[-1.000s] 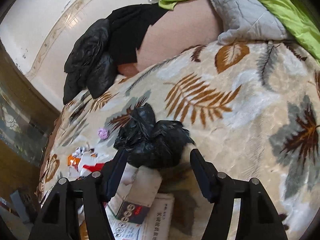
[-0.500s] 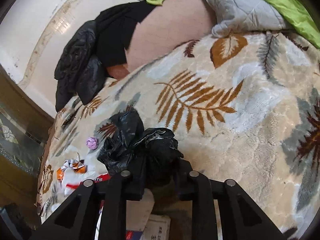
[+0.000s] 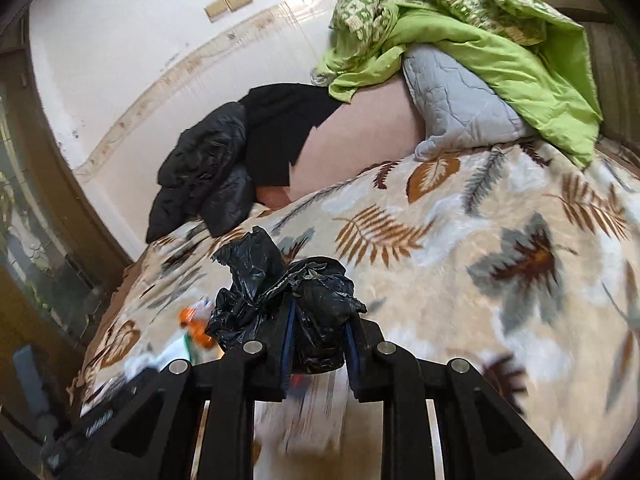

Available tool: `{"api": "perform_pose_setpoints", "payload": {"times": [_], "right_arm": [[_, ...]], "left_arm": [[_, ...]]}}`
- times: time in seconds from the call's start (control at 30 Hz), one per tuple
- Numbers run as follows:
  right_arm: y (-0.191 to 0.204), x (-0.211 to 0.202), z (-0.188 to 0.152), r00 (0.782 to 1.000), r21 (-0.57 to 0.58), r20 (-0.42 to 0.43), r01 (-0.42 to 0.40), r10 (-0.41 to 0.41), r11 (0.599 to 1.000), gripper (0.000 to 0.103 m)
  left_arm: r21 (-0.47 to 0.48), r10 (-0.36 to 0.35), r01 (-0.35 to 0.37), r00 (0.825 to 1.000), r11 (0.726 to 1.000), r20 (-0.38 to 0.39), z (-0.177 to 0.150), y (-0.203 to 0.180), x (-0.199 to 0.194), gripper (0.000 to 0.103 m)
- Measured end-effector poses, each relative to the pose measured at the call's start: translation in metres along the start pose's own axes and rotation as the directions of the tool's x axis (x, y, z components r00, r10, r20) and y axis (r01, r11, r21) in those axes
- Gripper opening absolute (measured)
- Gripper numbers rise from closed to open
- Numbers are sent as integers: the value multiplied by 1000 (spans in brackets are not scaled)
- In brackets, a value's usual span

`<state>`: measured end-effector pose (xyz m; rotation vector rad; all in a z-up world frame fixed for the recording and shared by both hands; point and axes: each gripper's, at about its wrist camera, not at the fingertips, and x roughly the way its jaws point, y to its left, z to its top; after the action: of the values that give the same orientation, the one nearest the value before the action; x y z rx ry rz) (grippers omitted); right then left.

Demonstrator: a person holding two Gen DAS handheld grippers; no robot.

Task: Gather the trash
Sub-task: 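Lift the white sock with the left tool while the right tool lifts the black bag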

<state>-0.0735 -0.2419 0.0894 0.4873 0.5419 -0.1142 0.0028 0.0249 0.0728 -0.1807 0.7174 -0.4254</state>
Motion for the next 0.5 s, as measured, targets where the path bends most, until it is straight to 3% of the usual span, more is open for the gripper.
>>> {"api": "perform_pose_setpoints", "payload": {"times": [0.2, 0.5], "right_arm": [[5, -50, -28, 1000, 4, 11, -19, 19, 1000, 23], [2, -96, -67, 999, -26, -19, -34, 34, 999, 23]], "left_arm": [[68, 35, -38, 999, 997, 42, -16, -14, -31, 28], [168, 78, -88, 995, 982, 66, -63, -44, -85, 28]]}}
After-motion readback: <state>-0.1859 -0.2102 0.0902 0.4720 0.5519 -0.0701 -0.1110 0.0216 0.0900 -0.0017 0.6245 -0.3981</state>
